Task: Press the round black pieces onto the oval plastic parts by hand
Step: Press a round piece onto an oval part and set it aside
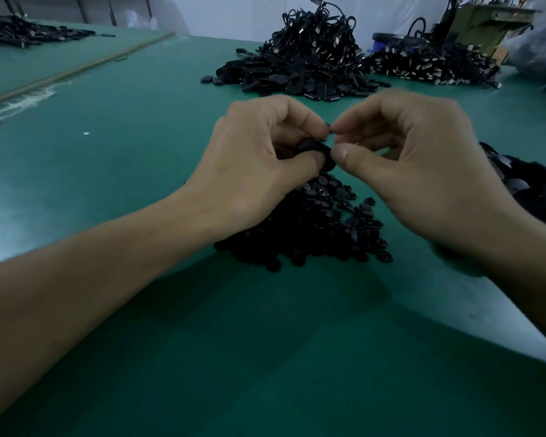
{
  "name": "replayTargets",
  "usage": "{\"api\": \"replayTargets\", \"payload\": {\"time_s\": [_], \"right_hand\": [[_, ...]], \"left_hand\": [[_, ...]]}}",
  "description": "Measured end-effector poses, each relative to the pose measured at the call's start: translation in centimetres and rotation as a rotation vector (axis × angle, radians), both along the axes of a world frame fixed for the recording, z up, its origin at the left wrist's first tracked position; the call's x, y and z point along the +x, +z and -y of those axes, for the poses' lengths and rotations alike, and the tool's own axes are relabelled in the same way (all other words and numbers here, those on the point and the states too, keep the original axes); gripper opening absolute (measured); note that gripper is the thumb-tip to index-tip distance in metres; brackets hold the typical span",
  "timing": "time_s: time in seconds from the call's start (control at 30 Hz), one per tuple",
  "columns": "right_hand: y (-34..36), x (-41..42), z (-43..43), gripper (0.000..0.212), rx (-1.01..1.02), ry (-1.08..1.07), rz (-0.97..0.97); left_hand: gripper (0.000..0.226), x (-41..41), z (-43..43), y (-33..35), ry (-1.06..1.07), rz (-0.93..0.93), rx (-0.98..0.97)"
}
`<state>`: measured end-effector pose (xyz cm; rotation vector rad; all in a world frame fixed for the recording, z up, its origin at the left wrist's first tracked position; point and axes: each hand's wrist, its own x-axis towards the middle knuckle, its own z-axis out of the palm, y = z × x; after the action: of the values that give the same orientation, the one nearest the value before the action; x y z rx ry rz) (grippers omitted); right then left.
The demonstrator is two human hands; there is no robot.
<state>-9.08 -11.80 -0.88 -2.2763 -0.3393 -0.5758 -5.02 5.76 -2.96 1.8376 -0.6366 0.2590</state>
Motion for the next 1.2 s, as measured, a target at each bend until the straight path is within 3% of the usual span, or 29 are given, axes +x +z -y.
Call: {"api": "replayTargets", "payload": {"time_s": [0.17,0.47,0.83,1.2], "right_hand": [[-0.2,0.3,0.5,0.013,0.102,0.091,-0.147],[-0.1,0.4,0.9,0.006,0.160,0.129,-0.167],[0.0,0.6,0.7,0.011,0.071,0.047,-0.133],[0.7,0.7,1.7,0.018,0.067,0.184,-0.167]], "left_hand": [[0.024,0.0,-0.1,0.2,-0.089,-0.120,-0.083],[0.019,-0.3,0.0,0.3,-0.093,-0.238,-0.179],[0.019,-0.2,0.1,0.4,-0.042,-0.105,-0.066],[0.022,0.3,0.5,0.8,-0.045,-0.026,-0.003]]}}
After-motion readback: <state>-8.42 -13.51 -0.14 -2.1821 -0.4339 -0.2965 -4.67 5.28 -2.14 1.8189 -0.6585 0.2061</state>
